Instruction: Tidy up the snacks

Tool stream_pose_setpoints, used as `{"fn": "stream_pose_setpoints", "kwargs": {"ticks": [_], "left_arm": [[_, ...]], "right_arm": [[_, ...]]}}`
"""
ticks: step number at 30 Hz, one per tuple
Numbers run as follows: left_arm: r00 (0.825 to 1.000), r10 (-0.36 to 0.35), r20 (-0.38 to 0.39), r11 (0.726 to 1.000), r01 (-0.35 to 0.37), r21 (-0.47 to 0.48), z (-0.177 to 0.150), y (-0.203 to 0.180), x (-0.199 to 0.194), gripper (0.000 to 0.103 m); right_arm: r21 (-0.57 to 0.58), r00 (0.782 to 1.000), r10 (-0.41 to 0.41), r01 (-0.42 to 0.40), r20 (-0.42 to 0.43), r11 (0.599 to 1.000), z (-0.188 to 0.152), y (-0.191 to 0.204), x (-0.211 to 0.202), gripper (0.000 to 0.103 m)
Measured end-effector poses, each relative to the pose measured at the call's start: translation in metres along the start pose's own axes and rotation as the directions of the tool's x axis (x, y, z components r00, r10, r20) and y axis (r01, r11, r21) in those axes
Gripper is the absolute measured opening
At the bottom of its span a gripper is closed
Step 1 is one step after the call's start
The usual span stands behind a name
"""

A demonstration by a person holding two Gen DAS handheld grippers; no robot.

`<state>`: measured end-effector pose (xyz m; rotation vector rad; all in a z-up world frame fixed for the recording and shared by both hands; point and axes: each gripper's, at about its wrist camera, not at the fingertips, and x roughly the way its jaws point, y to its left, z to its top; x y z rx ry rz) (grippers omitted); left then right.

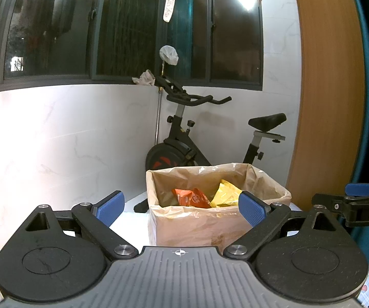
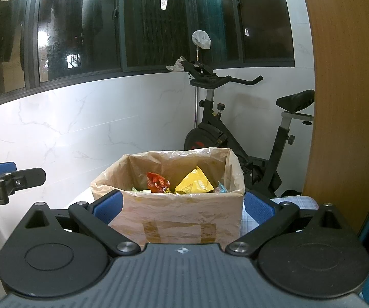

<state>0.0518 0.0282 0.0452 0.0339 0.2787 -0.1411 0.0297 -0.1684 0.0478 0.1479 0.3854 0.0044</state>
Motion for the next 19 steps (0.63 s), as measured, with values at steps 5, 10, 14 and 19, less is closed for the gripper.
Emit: {"fn": "stream_pose_setpoints", "kwargs": {"ticks": [5,10,14,19], "left_arm": [[1.0,0.001,-0.003,1.0,-0.001,-0.004,-0.0006,0.0019,0.0004,0.097],[1.0,-0.002,-0.002,1.0,0.002,-0.004,-0.0008,0.0022,-0.0004,0.097],[1.0,-0.006,-0.001,1.0,0.006,-0.003,-0.0011,0.0022,-0.0004,0.097],[1.0,-0.008,-0.001,1.0,0.008,0.0,-0.0019,0.0029,0.0002,0.097]], "right_arm": [[-0.001,1.0,0.0,0.0,0.0,1.0,0.0001,0.0003,0.0,0.103],[0.0,1.0,-0.001,0.001,0.0,1.0,0.0001,0.0005,0.0001,0.103],[0.0,1.0,0.0,0.0,0.0,1.0,0.0001,0.0005,0.0,0.103],[0.0,1.0,0.0,0.0,-0.001,1.0,-0.0005,0.0,0.0009,0.103]]}}
